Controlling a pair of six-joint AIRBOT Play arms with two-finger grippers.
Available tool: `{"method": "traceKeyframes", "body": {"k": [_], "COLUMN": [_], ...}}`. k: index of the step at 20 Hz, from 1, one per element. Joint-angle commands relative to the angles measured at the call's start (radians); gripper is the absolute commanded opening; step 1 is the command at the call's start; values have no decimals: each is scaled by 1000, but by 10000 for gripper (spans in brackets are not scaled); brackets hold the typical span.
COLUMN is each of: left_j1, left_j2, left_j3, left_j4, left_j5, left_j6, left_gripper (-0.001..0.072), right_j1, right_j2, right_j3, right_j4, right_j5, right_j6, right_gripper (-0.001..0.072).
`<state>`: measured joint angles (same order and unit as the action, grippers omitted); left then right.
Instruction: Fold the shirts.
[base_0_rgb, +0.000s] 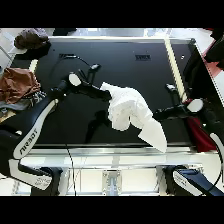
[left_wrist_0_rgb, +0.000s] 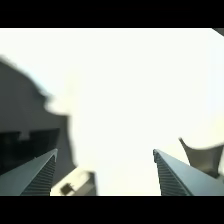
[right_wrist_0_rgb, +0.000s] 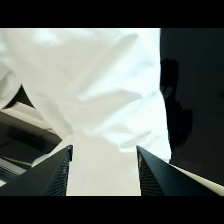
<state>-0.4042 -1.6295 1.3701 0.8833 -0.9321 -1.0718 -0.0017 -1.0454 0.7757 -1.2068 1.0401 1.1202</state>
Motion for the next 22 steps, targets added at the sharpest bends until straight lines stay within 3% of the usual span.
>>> {"method": "traceKeyframes", "body": {"k": [1, 5, 7, 8, 10, 11, 18, 19, 20, 21, 22], "left_j1": [-80, -146, -154, -155, -154, -154, -154, -154, -153, -153, -149], "left_j2": [-42, -64, -89, -100, -109, -109, -110, -110, -110, -109, -105], "left_j3": [-2, -2, -2, -2, -2, -2, -2, -2, -2, -2, 1], "left_j4": [-12, 74, 114, 135, 145, 145, 145, 145, 145, 145, 146], "left_j5": [-49, -25, 31, 63, 114, 137, 159, 159, 161, 164, 162], "left_j6": [210, 225, 162, 107, 54, 54, 54, 54, 54, 55, 54], "left_gripper": [703, 703, 701, 657, 311, 235, 217, 109, 11, 13, 12], "right_j1": [59, 58, 58, 58, 58, 58, 59, 58, 59, 58, 58], "right_j2": [-65, -68, -68, -69, -69, -72, -190, -211, -224, -229, -224], "right_j3": [-14, -14, -14, -14, -14, -14, -14, -14, -14, -14, -9], "right_j4": [-53, -138, -133, -133, -133, -133, -128, -125, -124, -122, -122], "right_j5": [-63, -63, -63, -63, -62, -62, -60, -60, -61, -64, -68], "right_j6": [-14, -14, -14, -14, -14, -14, -15, -15, -15, -16, -20], "right_gripper": [445, 445, 446, 445, 446, 446, 446, 443, 311, 5, 14]}}
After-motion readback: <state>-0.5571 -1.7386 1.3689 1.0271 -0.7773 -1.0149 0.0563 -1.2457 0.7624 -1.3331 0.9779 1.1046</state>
